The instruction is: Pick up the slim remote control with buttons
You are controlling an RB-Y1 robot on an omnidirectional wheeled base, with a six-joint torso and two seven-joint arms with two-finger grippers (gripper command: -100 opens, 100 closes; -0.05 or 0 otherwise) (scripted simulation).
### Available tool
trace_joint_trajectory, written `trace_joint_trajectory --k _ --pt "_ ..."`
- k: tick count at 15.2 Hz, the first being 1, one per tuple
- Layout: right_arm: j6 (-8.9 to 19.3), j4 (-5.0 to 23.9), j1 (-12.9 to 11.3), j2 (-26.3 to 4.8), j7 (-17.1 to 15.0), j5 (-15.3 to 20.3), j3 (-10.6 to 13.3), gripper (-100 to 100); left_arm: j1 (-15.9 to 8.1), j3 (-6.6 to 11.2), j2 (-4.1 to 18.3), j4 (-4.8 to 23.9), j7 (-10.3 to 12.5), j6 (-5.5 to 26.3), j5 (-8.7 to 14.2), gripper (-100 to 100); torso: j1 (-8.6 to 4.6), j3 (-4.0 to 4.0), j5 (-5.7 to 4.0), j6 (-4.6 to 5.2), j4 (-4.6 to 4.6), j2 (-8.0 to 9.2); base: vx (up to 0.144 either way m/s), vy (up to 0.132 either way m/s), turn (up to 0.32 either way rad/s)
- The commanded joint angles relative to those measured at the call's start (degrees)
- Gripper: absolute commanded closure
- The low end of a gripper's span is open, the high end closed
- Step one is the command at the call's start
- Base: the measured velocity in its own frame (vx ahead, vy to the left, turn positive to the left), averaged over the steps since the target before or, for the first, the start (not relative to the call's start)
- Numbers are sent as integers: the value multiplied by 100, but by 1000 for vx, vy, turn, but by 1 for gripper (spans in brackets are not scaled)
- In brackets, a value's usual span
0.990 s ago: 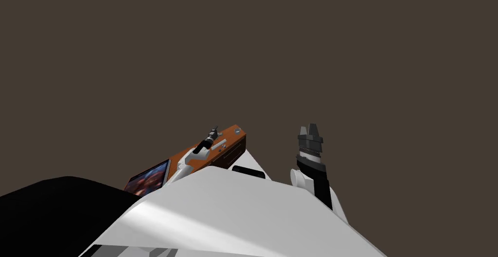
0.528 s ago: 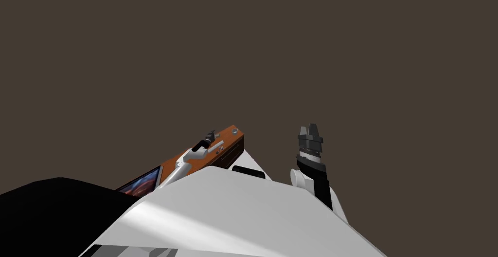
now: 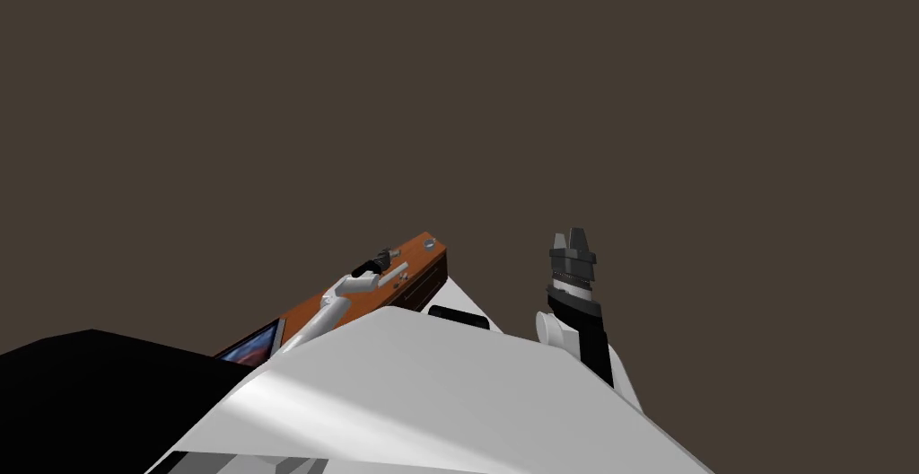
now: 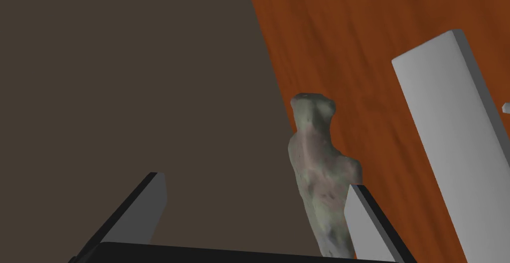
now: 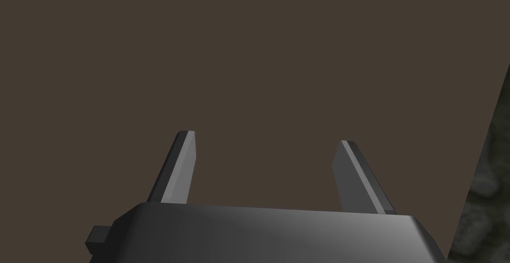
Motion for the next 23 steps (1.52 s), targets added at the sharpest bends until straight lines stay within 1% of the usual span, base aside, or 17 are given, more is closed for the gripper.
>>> trace_joint_trajectory --k 1,3,4,6,7,9,10,12,13,15,16,17,18,20,21,22,23 --pt "0 0 0 0 0 0 0 0 -76 93 37 286 46 286 146 -100 0 0 0 0 0 0 14 1 -135" --pt "0 0 0 0 0 0 0 0 -76 93 37 295 46 406 146 -100 0 0 0 3 0 -1 13 4 -92" --pt "0 0 0 0 0 0 0 0 -178 148 98 544 85 590 300 -100 0 0 0 0 0 0 13 1 -98" --pt "0 0 0 0 0 0 0 0 -178 148 98 615 85 683 300 -100 -1 0 0 2 0 -1 13 2 -79" --pt "0 0 0 0 0 0 0 0 -279 201 155 856 124 880 452 -100 0 0 0 0 0 0 17 3 -121" --pt "0 0 0 0 0 0 0 0 -279 201 155 932 124 957 452 -100 0 -1 0 3 0 -2 16 7 -96" --pt "0 0 0 0 0 0 0 0 -378 255 208 1112 162 1206 601 -100 0 -1 0 1 0 -1 16 8 -119" --pt "0 0 0 0 0 0 0 0 -378 255 208 1243 162 1225 601 -100 2 -1 1 2 0 -2 16 11 -80" --pt "0 0 0 0 0 0 0 0 -475 307 258 1392 198 1488 747 -100 2 0 1 0 0 -1 18 7 -95" --pt "0 0 0 0 0 0 0 0 -475 307 258 1547 198 1488 747 -100 3 -1 1 2 0 -3 17 11 -85" --pt "0 0 0 0 0 0 0 0 -570 358 304 1721 234 1729 888 -100 2 -1 1 1 0 -2 17 11 -104" --pt "0 0 0 0 0 0 0 0 -570 358 304 1841 234 1743 888 -100 2 -1 0 4 0 -3 18 15 -121" --pt "0 0 0 0 0 0 0 0 -661 408 348 2035 269 1913 1025 -100 4 -2 1 2 0 -3 22 20 -148" --pt "0 0 0 0 0 0 0 0 -661 408 348 2132 269 1989 1025 -100 7 -2 2 1 -1 -4 19 23 -74" --pt "0 0 0 0 0 0 0 0 -749 457 388 2410 302 2172 1157 -100 6 -2 2 0 0 -3 22 19 -106" --pt "0 0 0 0 0 0 0 0 -749 457 388 2410 302 2226 1157 -100 6 -2 1 3 0 -4 25 19 -117" --pt "0 0 0 0 0 0 0 0 -833 504 426 2618 334 2380 1283 -100 5 -2 1 1 -1 -4 24 22 -130"
